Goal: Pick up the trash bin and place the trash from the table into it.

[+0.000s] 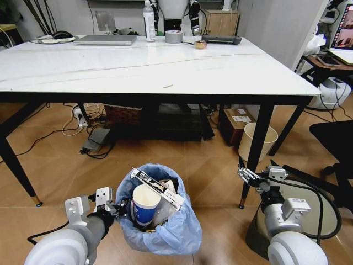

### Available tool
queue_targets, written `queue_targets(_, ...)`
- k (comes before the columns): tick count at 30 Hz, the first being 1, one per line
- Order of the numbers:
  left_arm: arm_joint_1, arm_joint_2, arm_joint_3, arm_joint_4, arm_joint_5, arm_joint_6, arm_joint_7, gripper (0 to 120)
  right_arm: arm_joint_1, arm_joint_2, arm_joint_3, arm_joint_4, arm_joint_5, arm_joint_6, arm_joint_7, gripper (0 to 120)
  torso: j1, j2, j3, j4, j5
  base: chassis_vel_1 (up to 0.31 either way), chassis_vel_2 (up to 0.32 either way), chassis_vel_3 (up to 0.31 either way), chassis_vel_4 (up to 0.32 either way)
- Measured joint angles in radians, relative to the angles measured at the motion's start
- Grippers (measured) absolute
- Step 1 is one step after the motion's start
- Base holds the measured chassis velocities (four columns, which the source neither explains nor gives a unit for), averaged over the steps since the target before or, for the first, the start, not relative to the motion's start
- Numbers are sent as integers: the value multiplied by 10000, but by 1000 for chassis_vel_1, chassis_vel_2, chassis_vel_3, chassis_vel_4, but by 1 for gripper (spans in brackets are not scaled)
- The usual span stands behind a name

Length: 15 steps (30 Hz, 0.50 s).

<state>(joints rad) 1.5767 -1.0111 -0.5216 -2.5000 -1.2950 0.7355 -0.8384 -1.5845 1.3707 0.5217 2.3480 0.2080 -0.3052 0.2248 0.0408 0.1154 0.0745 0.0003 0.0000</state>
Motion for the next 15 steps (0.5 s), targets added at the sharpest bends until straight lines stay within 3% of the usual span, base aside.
queue_targets(15,-32,-9,13,99,-56,0,40,0,82,25,-46,-128,4,18,3,100,-71,-584,-510,0,0,0,0,0,0)
